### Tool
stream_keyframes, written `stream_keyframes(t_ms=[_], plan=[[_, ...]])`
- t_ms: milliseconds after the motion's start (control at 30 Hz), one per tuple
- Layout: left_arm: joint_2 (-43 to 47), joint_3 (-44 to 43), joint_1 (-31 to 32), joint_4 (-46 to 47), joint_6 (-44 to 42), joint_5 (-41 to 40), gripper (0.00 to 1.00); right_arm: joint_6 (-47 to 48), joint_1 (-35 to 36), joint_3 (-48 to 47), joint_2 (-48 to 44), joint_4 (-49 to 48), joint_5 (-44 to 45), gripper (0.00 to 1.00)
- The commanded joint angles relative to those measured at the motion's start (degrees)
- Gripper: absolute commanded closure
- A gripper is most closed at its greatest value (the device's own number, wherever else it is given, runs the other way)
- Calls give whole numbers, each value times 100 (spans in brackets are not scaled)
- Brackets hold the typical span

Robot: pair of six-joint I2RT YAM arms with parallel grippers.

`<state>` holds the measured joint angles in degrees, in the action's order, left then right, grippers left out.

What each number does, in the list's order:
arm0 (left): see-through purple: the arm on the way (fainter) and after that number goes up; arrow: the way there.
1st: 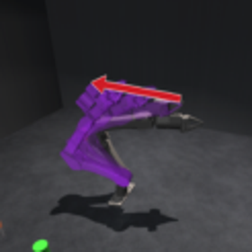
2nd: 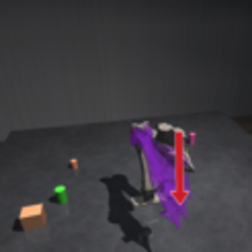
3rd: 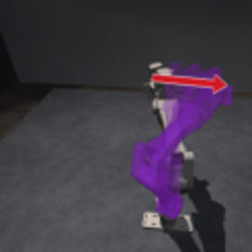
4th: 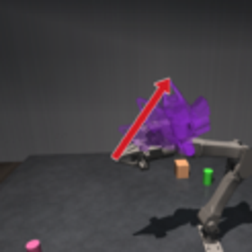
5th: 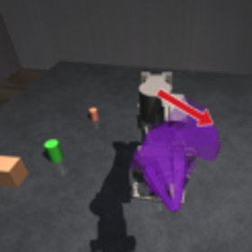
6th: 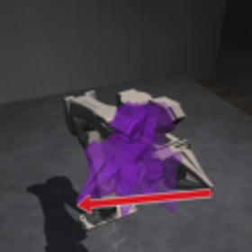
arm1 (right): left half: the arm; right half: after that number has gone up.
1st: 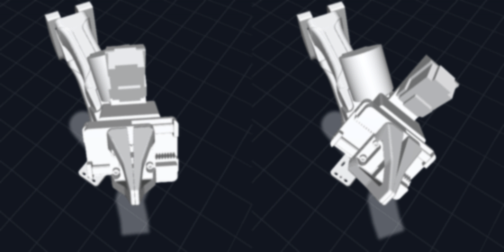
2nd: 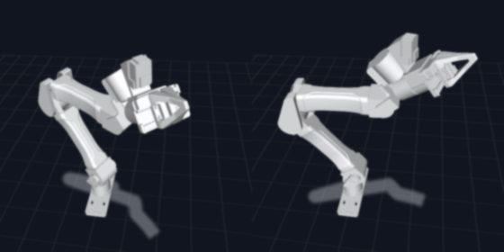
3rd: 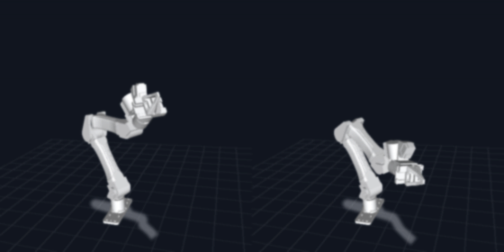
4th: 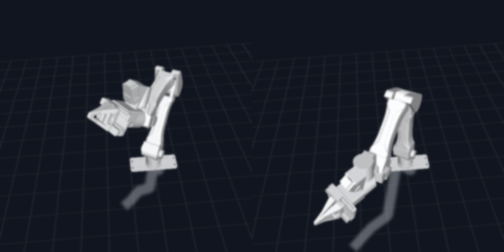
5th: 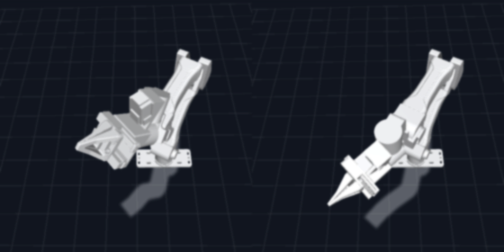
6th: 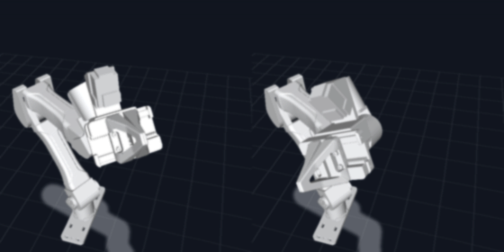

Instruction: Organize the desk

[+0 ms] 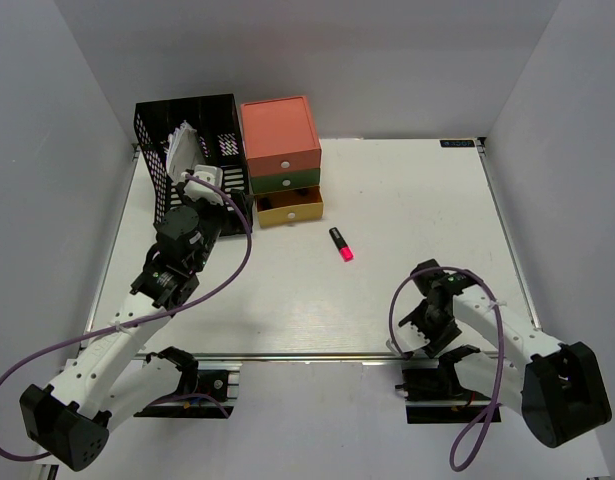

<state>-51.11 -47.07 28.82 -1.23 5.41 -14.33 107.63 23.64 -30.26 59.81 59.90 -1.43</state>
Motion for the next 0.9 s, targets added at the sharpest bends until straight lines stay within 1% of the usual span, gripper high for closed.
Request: stream_keyframes(t_ms=[0, 167, 267, 300, 333, 400, 433, 500, 567, 600, 633, 667, 733, 767, 833, 867], plan=[[128, 84, -8, 80, -5, 35, 10, 135, -35, 222, -84, -444, 91, 38], [110, 75, -8, 80, -14, 35, 10, 117, -17, 336, -119, -532, 55, 45], [119, 84, -8, 80, -14, 27, 10, 100, -9, 459, -119, -672, 55, 53], [119, 84, -8, 80, -14, 9, 10, 91, -34, 486, -101, -725, 64, 56], [110, 75, -8, 80, -14, 18, 10, 30, -26, 530, -84, -812, 55, 65], [110, 93, -8, 80, -14, 9, 10, -32, -43, 539, -66, -883, 20, 75], [119, 93, -8, 80, -5, 0, 10, -110, -35, 513, -23, -936, -15, 84], [119, 93, -8, 80, -5, 0, 10, -233, -26, 381, -5, -936, -216, 91], [119, 93, -8, 80, -5, 0, 10, -514, -17, -48, 48, -928, -462, 94], [110, 93, -8, 71, -14, 0, 10, -689, 9, -250, 135, -936, -707, 96], [102, 93, -8, 79, -22, 0, 10, -1178, 44, -696, 171, -1006, -866, 100], [101, 93, -8, 80, -22, -9, 10, -1497, 53, -944, 232, -1276, -998, 100], [84, 93, -8, 80, -49, -35, 10, -2147, 140, -1497, 565, -1454, -1367, 100], [84, 84, -8, 80, -66, -96, 10, -2907, 219, -2092, 897, -1603, -1534, 100], [84, 110, -8, 80, -101, -167, 10, -3579, 281, -2684, 1268, -1674, -1675, 100], [93, 102, -8, 80, -110, -228, 10, -4227, 316, -3157, 1435, -1883, -1754, 100]])
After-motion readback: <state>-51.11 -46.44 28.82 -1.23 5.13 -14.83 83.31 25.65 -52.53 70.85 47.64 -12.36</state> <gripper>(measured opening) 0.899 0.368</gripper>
